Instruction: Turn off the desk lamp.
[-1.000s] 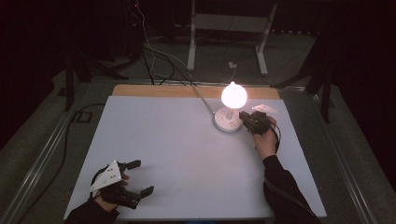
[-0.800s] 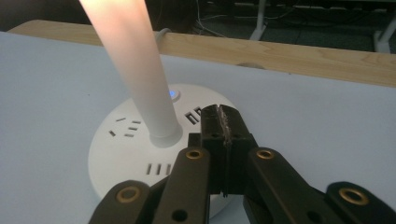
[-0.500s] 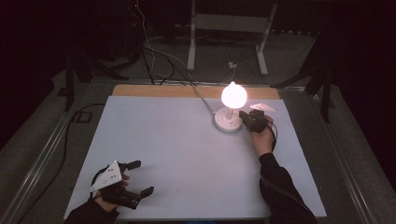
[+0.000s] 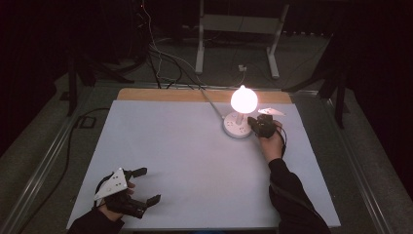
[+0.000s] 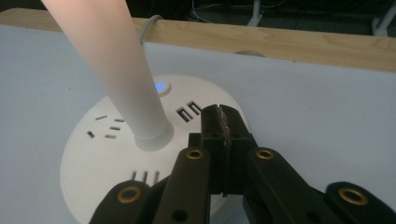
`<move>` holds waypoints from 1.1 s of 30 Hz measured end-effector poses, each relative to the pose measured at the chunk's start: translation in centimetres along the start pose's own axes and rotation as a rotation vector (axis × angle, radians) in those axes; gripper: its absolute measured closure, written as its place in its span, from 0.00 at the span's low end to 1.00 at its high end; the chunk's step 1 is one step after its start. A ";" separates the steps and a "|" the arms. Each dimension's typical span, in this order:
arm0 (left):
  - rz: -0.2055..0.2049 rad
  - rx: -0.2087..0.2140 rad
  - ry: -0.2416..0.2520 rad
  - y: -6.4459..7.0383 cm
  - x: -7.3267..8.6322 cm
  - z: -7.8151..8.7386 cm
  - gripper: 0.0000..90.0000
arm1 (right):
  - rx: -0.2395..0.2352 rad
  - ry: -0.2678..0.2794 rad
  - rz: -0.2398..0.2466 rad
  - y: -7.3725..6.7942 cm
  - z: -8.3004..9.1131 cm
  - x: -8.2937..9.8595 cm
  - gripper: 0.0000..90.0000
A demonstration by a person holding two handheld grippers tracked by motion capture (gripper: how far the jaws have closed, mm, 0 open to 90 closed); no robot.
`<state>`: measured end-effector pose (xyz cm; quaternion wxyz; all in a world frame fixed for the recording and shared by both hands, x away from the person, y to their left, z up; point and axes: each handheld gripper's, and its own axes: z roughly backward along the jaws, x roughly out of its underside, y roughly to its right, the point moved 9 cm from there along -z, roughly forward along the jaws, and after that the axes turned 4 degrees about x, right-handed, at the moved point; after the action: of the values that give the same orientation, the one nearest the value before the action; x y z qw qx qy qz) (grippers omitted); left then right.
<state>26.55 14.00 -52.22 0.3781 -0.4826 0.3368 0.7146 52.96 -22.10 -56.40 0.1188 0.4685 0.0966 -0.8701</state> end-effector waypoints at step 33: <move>0.001 0.001 0.002 0.0 0.0 0.0 0.00 | -0.006 0.096 -0.006 0.1 2.1 -3.3 0.99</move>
<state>26.55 13.98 -52.20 0.3776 -0.4827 0.3378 0.7143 53.07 -22.36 -52.56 0.1130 0.5088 0.1061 -0.8468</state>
